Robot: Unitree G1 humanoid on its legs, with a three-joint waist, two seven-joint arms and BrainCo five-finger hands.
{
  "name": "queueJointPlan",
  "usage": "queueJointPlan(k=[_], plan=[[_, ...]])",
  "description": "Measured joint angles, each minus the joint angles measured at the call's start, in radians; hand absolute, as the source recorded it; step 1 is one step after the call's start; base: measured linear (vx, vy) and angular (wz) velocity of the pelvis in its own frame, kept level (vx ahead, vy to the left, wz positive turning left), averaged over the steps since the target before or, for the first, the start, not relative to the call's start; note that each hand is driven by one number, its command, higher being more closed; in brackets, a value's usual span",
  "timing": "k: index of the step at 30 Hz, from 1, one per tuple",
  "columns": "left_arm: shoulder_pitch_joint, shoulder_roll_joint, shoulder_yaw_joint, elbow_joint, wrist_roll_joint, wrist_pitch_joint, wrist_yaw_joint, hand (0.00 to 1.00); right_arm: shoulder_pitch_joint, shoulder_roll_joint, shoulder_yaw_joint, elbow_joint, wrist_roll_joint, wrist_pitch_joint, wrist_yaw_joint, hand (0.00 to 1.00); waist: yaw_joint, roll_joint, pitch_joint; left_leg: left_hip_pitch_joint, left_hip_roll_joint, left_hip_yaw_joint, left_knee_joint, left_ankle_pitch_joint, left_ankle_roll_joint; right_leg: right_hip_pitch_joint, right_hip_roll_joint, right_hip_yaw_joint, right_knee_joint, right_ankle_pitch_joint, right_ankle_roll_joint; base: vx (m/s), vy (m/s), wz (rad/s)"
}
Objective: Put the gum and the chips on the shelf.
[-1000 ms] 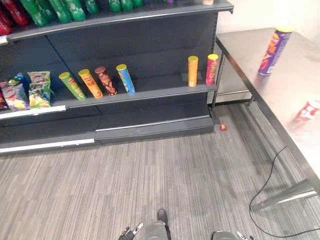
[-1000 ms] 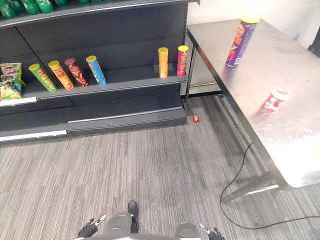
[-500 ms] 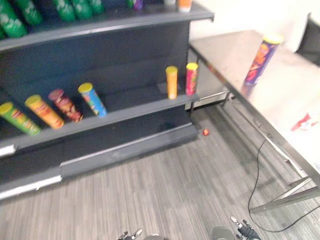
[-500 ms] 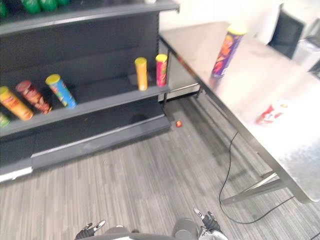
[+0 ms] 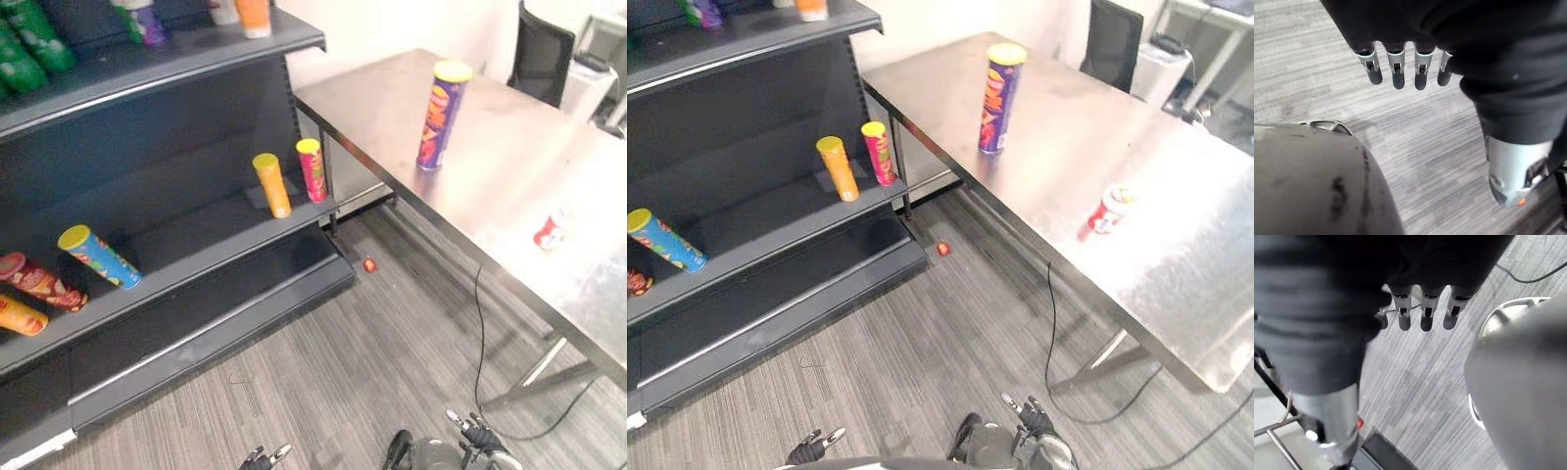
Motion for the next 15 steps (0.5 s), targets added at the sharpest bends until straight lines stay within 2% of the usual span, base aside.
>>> queueJointPlan(k=[3,6,7,8,9,10,11,12,13,15], plan=[[-0.003,0.005,0.001,-0.002,0.000,0.001,0.001,0.00,-0.006,0.000,0.009,0.000,0.000,0.001,0.000,0.00,0.000,0.004,-0.002,-0.024,-0.009,0.009,0.001,0.001,-0.001,-0.012,0.004,0.003,-0.038,0.030,0.014,-0.08,0.071,-0.06],[-0.006,0.020,0.002,-0.005,0.000,0.004,0.004,0.00,-0.007,0.004,0.011,0.000,0.000,0.001,0.001,0.00,0.001,-0.017,-0.002,-0.063,-0.017,0.046,0.090,0.000,-0.004,-0.042,-0.011,0.036,-0.016,0.029,0.012,-0.02,0.030,-0.33],[-0.004,0.025,0.002,-0.011,0.000,0.011,0.005,0.00,-0.005,0.007,0.012,0.003,0.001,0.001,0.000,0.00,0.001,-0.023,-0.001,-0.111,0.007,0.065,0.231,-0.003,-0.008,-0.037,-0.013,0.059,-0.030,0.029,0.011,0.03,-0.043,-0.56],[-0.004,0.021,0.002,-0.013,-0.001,0.014,0.007,0.00,-0.003,0.001,0.017,0.001,0.001,0.001,0.000,0.00,0.000,-0.013,0.000,-0.175,0.061,0.067,0.424,0.001,-0.011,-0.016,0.001,0.082,-0.056,0.027,0.008,0.03,-0.039,-0.64],[-0.005,0.015,0.002,-0.013,-0.002,0.015,0.008,0.00,-0.003,-0.006,0.019,-0.001,0.002,0.000,0.000,0.00,-0.001,0.001,0.001,-0.209,0.098,0.064,0.532,0.013,-0.019,-0.006,0.018,0.103,-0.065,0.025,0.005,0.05,0.007,-0.89],[0.001,-0.002,0.003,-0.011,-0.003,0.017,0.010,0.00,-0.003,-0.018,0.023,-0.001,0.001,0.000,0.000,0.00,0.002,0.020,0.009,-0.272,0.162,0.052,0.719,0.088,-0.022,0.013,0.047,0.147,-0.071,0.018,0.004,0.07,0.059,-0.95],[0.003,-0.004,0.003,-0.011,-0.015,0.020,0.012,0.00,-0.001,-0.019,0.023,-0.001,0.002,-0.001,-0.001,0.00,0.008,0.025,0.012,-0.305,0.180,0.032,0.794,0.159,-0.021,0.022,0.053,0.176,-0.071,0.015,0.001,0.17,0.151,-1.34],[0.008,-0.004,0.003,-0.010,-0.037,0.020,0.012,0.00,0.000,-0.017,0.020,0.001,0.002,0.000,-0.005,0.00,0.022,0.021,0.015,-0.346,0.170,-0.035,0.864,0.096,-0.004,0.032,0.051,0.242,-0.070,0.011,-0.001,0.18,0.139,-1.41],[0.007,-0.003,0.004,-0.011,-0.046,0.020,0.013,0.00,0.001,-0.021,0.015,0.011,0.003,0.001,-0.007,0.00,0.025,0.016,0.018,-0.388,0.145,-0.092,0.865,0.016,-0.016,0.044,0.047,0.296,-0.076,0.010,-0.001,0.18,0.144,-1.31],[0.008,-0.001,0.016,-0.014,-0.051,0.017,0.013,0.00,-0.001,-0.024,0.002,0.033,0.004,0.000,-0.013,0.00,0.028,0.004,0.025,-0.421,0.107,-0.174,0.760,-0.041,-0.017,0.068,0.032,0.368,-0.084,0.008,0.003,0.16,0.140,-1.21]])
